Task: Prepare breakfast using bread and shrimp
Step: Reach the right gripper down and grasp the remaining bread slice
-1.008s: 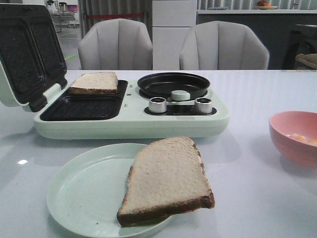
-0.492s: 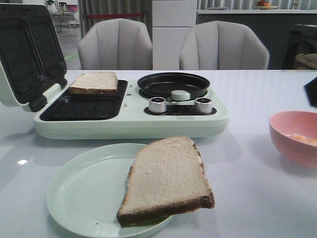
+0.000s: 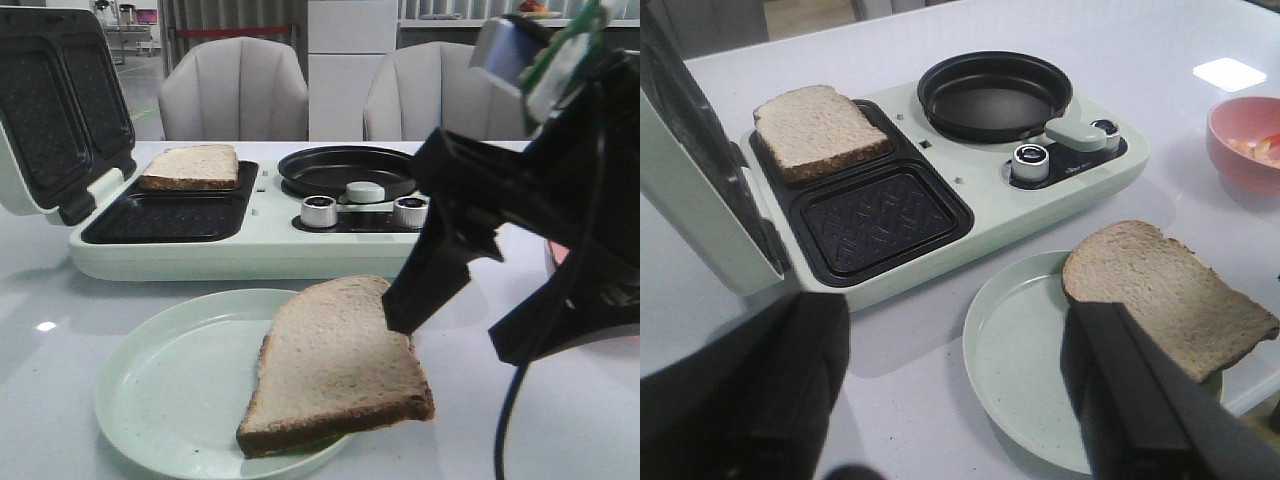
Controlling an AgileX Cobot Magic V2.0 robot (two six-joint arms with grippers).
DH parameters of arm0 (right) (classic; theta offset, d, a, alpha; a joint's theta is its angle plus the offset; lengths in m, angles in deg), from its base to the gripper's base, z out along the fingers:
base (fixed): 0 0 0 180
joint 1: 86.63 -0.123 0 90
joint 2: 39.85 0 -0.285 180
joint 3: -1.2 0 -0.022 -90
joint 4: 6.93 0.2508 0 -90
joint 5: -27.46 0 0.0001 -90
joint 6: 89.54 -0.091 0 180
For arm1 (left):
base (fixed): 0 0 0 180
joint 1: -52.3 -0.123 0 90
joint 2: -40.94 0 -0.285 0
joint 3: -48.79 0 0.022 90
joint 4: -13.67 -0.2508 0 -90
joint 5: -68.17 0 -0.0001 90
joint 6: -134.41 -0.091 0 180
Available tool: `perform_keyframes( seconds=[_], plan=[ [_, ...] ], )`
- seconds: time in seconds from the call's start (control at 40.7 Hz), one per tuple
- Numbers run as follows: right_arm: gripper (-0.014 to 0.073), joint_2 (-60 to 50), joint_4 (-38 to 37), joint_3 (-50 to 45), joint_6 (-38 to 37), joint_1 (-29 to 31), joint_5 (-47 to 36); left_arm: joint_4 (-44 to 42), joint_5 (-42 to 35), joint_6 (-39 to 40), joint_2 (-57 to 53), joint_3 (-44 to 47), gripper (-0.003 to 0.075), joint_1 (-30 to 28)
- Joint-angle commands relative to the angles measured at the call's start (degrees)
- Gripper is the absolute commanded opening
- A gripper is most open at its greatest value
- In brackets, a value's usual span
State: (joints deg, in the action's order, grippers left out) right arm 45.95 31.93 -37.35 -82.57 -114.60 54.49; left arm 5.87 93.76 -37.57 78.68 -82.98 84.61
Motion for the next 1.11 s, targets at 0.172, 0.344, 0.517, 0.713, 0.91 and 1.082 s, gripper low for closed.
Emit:
perform_keyframes(
  seconds=[0.172, 0.344, 0.517, 0.713, 0.91, 1.082],
  plan=[
    [0.0582, 8.24, 1.30, 8.45, 0.71, -0.10, -1.96, 0.26, -4.60, 0.08, 0.04, -1.71, 0.0507, 0.10],
    [0.0582, 12.58, 1.30, 11.89, 0.71, -0.10, -1.99, 0.26, -4.60, 0.08, 0.04, -1.71, 0.0507, 0.10],
    [0.0582, 16.08, 1.30, 13.80, 0.71, -0.05, -1.64, 0.26, -4.60, 0.08, 0.04, -1.71, 0.0507, 0.10],
    [0.0580, 17.26, 1.30, 13.86, 0.71, -0.05, -0.52, 0.26, -4.60, 0.08, 0.04, -1.71, 0.0507, 0.10],
    [0.0391, 17.32, 1.30, 13.86, 0.71, -0.05, 0.62, 0.26, -4.60, 0.08, 0.04, -1.71, 0.0507, 0.10],
    [0.0166, 17.26, 2.14, 13.86, 0.71, -0.05, 0.74, 0.26, -4.60, 0.08, 0.04, -1.71, 0.0507, 0.10]
  ],
)
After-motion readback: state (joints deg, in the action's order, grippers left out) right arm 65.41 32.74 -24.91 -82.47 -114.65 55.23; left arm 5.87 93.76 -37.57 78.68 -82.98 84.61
